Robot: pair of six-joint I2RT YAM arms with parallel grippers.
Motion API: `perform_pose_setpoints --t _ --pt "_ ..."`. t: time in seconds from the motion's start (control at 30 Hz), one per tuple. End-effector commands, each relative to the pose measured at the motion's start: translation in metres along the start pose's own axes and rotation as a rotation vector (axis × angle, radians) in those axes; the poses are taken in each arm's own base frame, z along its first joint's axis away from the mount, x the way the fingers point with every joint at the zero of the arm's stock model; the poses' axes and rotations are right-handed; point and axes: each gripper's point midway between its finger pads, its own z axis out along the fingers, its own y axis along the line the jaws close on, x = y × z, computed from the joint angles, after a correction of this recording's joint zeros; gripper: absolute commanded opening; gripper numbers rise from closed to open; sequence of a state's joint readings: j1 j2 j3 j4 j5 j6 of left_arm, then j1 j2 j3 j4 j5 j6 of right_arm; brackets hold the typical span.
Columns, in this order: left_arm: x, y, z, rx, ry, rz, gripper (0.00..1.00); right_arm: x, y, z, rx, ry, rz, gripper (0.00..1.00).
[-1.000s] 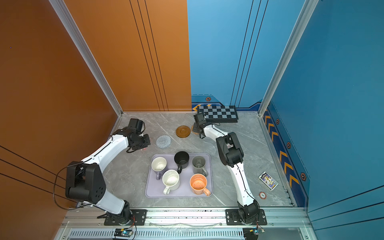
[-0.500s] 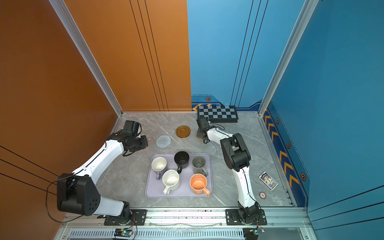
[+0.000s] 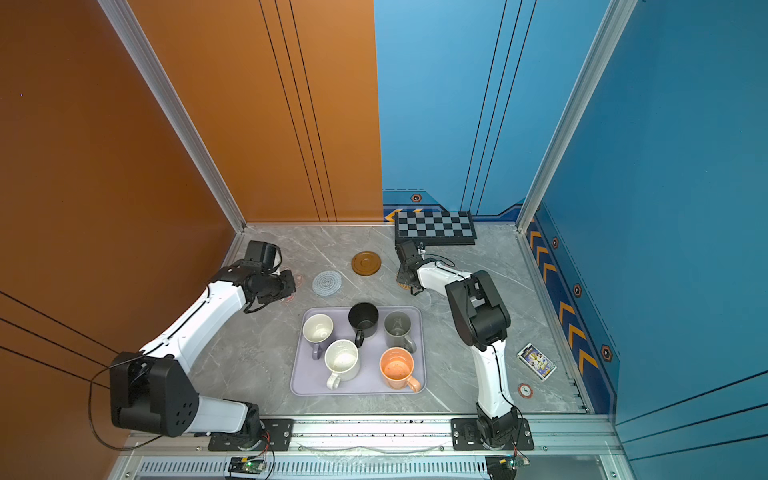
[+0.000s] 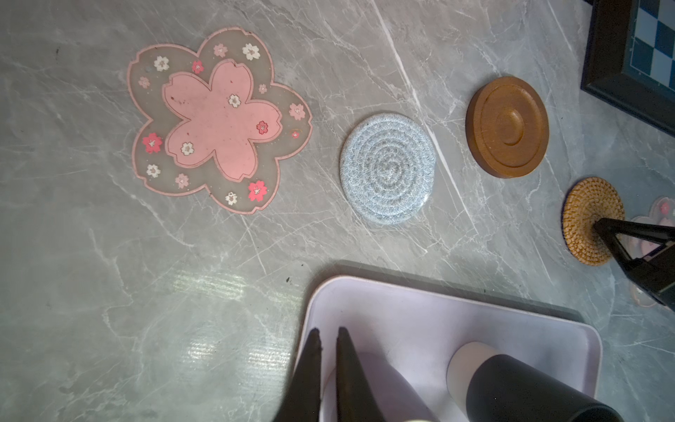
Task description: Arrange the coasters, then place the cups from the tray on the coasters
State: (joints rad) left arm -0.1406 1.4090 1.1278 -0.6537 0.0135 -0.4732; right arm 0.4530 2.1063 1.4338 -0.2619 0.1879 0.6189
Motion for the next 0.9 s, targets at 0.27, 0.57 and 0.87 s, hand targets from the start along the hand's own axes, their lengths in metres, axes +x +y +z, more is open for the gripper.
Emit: perform_pose_setpoints --t 0.27,0.57,0.87 --pt "0.006 -0.011 -0.005 0.023 0.005 0.010 0.13 0.026 -0.013 -0.019 0.038 0.037 -0.026 0.15" --pt "0.007 -0.015 -0.003 0.025 0.012 0.023 0.13 0.033 -0.023 -0.023 0.059 0.043 -0.038 0.15" --pt "0.008 -0.014 -0.004 0.017 0.003 0.032 0.13 0.027 -0.019 -0.017 0.055 0.039 -0.042 0.15"
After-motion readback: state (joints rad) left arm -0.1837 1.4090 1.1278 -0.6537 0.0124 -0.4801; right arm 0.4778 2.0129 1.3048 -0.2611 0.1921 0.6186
